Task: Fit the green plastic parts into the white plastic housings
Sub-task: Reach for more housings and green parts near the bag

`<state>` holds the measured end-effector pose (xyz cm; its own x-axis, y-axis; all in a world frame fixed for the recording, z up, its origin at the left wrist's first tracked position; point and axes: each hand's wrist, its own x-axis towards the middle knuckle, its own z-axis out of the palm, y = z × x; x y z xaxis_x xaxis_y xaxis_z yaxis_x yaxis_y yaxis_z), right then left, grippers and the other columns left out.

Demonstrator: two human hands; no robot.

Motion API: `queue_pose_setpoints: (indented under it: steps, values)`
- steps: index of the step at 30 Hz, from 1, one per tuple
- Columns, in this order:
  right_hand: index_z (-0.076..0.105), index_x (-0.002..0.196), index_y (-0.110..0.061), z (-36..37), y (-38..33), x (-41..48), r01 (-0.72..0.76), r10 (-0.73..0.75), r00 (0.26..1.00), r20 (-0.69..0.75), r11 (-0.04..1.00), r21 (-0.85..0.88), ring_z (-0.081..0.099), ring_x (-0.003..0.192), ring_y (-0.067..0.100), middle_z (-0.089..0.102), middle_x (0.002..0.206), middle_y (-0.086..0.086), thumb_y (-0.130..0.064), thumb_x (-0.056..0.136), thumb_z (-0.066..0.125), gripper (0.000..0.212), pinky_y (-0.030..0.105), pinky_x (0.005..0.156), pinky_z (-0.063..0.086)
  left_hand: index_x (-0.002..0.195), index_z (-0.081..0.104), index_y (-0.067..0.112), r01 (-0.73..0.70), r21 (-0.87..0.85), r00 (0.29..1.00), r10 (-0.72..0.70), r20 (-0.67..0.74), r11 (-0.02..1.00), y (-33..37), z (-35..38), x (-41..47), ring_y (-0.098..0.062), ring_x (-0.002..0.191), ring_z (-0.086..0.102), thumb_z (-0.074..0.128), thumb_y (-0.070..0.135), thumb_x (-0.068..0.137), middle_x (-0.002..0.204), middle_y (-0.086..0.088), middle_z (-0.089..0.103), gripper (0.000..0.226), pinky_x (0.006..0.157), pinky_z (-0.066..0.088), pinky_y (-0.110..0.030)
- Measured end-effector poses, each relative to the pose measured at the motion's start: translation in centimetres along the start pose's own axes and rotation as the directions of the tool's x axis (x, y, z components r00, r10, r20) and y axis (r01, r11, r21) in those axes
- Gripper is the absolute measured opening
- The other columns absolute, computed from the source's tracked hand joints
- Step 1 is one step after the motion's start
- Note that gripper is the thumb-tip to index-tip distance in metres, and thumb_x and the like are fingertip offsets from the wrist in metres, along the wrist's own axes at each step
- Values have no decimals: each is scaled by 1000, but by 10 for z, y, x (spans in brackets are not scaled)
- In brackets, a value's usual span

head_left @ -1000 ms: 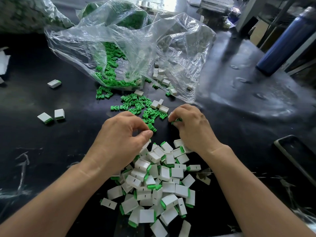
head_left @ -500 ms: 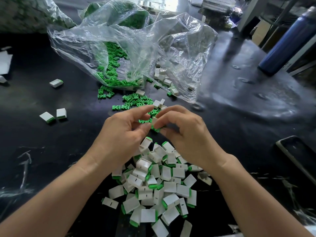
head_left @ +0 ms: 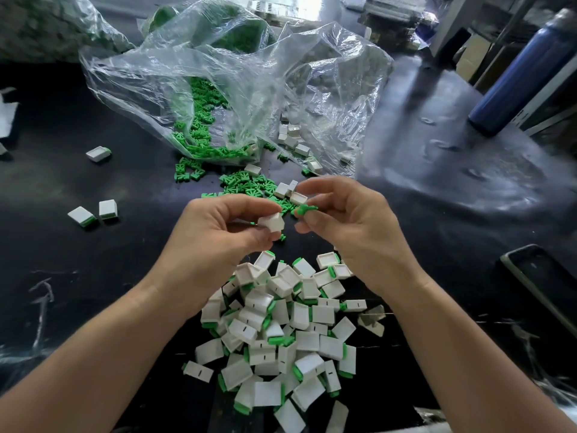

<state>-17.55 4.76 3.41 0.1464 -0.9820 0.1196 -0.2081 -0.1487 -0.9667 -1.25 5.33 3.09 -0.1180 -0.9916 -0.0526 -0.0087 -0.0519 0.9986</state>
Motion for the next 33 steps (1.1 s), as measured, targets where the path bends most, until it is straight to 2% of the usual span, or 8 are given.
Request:
queue_pose_setpoints:
  steps: [4,7,12,16,22,25,29,33]
  values:
    - [62,85,-19,4,0,-1,10,-9,1000,-21,1000,24,69,69,18,66,75,0,7,78,65,28,27,73,57,69,73,18,-5,13,1000,5,21,1000,1,-1,-1,-19,69,68,73,1,64,73,-10,72,17,72,56,-32]
    - [64,81,-16,3,-1,-2,24,-23,999,-31,999,48,68,65,17,67,71,1,5,76,67,22,29,70,58,70,71,14,-9,16,1000,8,27,1000,1,0,-2,-20,68,66,73,8,62,74,-10,72,11,65,57,-30]
    - [63,80,-18,6,-1,-2,32,-32,999,-15,999,29,66,66,14,67,73,1,7,78,65,25,25,70,57,85,70,25,-32,15,999,32,25,999,1,0,-1,-9,65,64,61,-1,80,72,-1,66,28,60,54,-18]
    - [62,82,-19,6,-2,-2,29,-29,1000,-4,999,14,68,70,16,67,76,1,7,79,64,27,22,72,55,82,64,13,-7,-49,1000,9,25,999,1,1,-1,-14,69,70,54,-10,84,78,-9,65,26,61,54,-17]
    - [66,75,-28,6,-1,-3,55,-56,998,-13,997,-48,67,69,9,69,72,-9,3,78,68,31,23,73,55,77,69,26,-56,7,998,56,-31,998,-1,-3,1,-2,60,59,66,-3,76,66,8,64,29,58,49,-12]
    - [67,76,-29,7,-1,-3,64,-65,998,-13,995,-79,66,69,5,69,73,-11,2,78,68,31,19,72,53,78,70,24,-51,-45,998,49,-38,998,1,-2,1,-1,60,60,64,-4,75,66,8,68,29,57,49,-11]
    - [63,79,-27,8,1,-3,64,-69,995,-77,996,-64,67,70,15,66,72,-6,1,76,70,29,22,71,54,80,63,10,18,-171,1000,-19,-6,985,1,-2,2,-11,64,67,57,-10,78,66,-2,70,21,60,55,-18]
    - [63,74,-26,8,-1,-4,97,-101,991,-86,994,-57,65,65,12,65,67,-10,1,76,70,29,25,69,56,84,58,6,75,-251,996,-62,56,965,3,-1,0,-16,65,70,53,-8,80,68,-8,70,15,59,55,-19]
